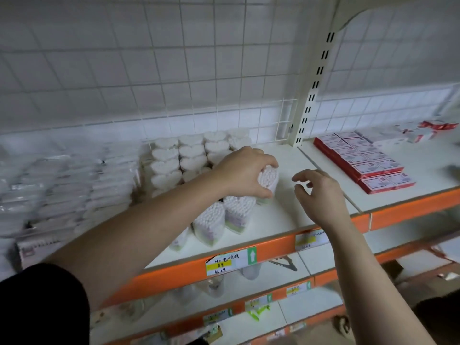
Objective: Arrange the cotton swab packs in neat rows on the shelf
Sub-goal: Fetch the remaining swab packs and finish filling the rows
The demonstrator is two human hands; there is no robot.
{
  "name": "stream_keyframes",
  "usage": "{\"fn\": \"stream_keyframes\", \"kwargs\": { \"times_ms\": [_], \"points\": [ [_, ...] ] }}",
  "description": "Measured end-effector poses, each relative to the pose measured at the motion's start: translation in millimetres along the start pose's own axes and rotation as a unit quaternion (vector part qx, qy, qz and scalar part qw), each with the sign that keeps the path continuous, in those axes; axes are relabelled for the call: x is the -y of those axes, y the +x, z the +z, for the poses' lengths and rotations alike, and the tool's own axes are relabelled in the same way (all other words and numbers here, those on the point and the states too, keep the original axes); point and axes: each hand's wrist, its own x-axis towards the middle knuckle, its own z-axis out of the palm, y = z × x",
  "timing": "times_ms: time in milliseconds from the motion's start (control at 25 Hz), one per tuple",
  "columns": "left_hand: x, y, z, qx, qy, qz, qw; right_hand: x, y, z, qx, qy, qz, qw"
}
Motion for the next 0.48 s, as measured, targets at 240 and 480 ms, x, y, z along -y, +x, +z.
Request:
{"fn": "stream_keyframes", "kwargs": {
  "times_ms": [240, 480],
  "points": [
    [-17, 0, 6, 0.024, 0.037, -0.045, 0.998, -11, -2, -2, 0.031, 0.026, -0.026, 0.999],
    [-24, -1, 13, -0.007, 0.051, -0.104, 0.993, -16, -7, -11, 0.057, 0.044, -0.038, 0.997]
  ]
}}
